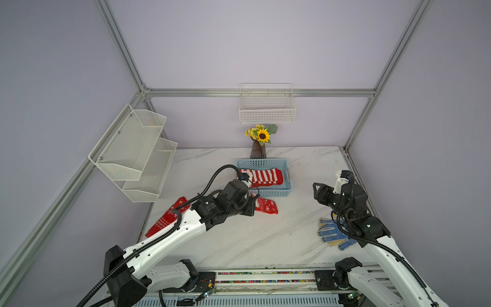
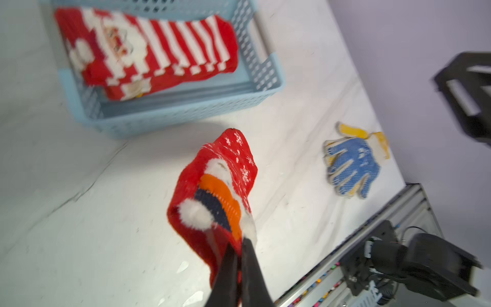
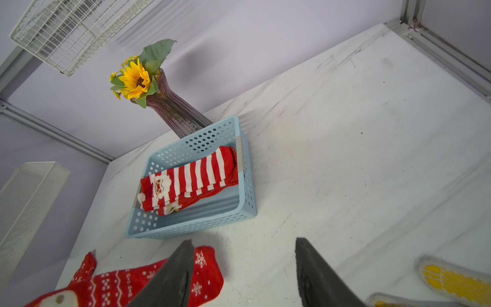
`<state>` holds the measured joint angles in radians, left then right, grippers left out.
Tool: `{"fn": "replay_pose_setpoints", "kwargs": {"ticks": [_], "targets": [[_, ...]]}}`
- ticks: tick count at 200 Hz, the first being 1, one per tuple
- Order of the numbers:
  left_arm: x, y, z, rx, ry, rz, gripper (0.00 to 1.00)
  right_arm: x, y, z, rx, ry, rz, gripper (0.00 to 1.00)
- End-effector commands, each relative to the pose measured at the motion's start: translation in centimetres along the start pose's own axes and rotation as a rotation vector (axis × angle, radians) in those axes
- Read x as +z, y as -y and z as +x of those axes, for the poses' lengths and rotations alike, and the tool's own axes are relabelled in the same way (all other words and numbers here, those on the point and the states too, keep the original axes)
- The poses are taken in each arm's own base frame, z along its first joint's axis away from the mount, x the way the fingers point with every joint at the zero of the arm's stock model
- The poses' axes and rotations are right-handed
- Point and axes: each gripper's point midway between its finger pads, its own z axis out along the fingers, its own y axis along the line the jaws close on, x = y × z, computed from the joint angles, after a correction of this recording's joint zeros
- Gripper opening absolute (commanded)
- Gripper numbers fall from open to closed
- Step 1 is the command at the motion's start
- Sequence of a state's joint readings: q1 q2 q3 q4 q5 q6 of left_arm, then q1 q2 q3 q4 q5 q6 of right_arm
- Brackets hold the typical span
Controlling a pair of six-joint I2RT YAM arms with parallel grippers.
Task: Place the socks together as a pair
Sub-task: Place the sock at the center of the board, then pick up the sock at the center of the board.
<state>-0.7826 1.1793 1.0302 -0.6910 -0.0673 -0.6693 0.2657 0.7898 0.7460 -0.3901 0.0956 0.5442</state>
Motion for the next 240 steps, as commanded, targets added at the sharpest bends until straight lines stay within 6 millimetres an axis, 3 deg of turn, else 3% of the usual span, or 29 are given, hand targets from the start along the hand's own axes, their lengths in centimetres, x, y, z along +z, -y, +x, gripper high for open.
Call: {"fn": "replay_pose_setpoints", "kwargs": {"ticks": [1, 7, 13, 35, 60, 84, 120, 159, 199, 240], "targets": [[-0.4, -7.3, 1.7, -0.147, 0.002, -0.219, 0.73, 0.6, 0.1, 0.4, 0.018, -0.007, 0.001, 0.64], [-1.1, -8.9, 1.6, -0.175, 0.017, -0.265, 0.84, 0.6, 0.1, 0.3, 0.019, -0.007, 0.001, 0.64], [-1.9, -10.4, 1.4, -0.198, 0.035, -0.309, 0.87, 0.7, 0.1, 0.3, 0.018, -0.008, 0.002, 0.64], [-4.6, -13.9, 0.0, -0.252, 0.143, -0.415, 0.90, 0.9, 0.0, 0.4, 0.018, -0.009, -0.005, 0.64], [-5.5, -15.7, -1.3, -0.258, 0.189, -0.482, 0.90, 1.3, -0.3, 0.7, 0.015, -0.026, -0.017, 0.64], [-4.2, -17.8, -1.6, -0.262, 0.149, -0.583, 0.88, 1.5, -0.1, 1.1, 0.012, -0.040, -0.014, 0.64], [-3.0, -22.7, -2.1, -0.307, 0.139, -0.871, 0.79, 1.5, -0.3, 1.5, 0.012, -0.048, -0.032, 0.64], [-0.2, -27.4, -2.4, -0.400, 0.093, -0.924, 0.79, 1.9, -0.3, 2.5, 0.014, -0.072, -0.054, 0.64], [2.2, -31.3, -2.4, -0.480, 0.021, -0.959, 0.63, 2.2, 0.0, 3.4, 0.037, -0.088, -0.056, 0.64], [3.6, -34.5, -2.5, -0.589, -0.009, -0.935, 0.61, 2.4, 0.2, 4.0, 0.027, -0.112, -0.051, 0.64]]}}
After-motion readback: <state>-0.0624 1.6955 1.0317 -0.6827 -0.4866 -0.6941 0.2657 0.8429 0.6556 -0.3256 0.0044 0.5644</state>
